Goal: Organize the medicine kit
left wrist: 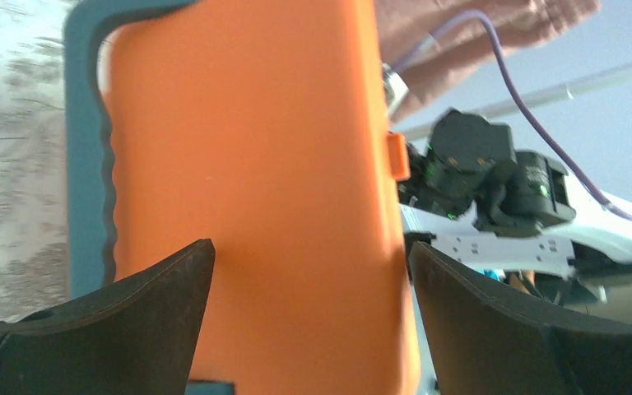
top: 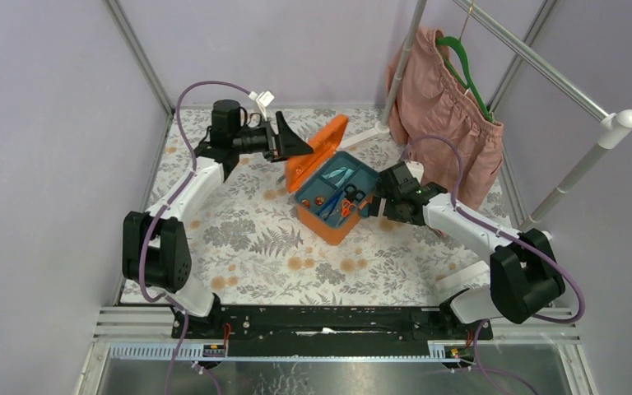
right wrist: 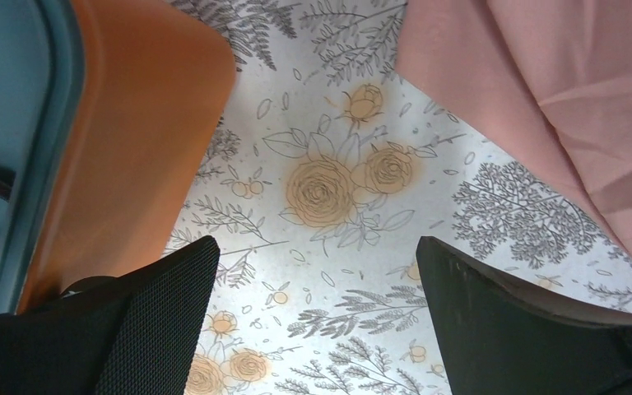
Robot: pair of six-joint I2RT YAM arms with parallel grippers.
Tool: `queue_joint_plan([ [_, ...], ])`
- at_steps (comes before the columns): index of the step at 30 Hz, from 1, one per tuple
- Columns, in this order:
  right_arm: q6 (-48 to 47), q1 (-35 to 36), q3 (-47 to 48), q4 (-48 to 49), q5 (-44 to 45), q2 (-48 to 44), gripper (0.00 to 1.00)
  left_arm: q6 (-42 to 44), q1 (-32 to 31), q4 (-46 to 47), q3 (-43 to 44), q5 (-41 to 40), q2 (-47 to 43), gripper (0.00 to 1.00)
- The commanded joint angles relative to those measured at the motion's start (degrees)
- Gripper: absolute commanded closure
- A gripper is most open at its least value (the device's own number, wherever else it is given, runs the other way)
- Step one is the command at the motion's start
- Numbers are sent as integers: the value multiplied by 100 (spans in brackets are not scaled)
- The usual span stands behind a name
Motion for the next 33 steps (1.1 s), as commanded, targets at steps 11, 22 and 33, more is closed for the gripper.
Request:
queue_joint_plan([
  [11, 197, 3, 142, 553, -240, 43, 0, 18, -649, -578, 177, 114, -527, 3],
  [22, 131, 0, 12, 194, 115, -543, 0, 863, -669, -1461, 874, -1168, -390, 3],
  [33, 105, -279, -219, -225, 541, -710, 0, 1251, -954, -1761, 925, -3224, 16, 3],
])
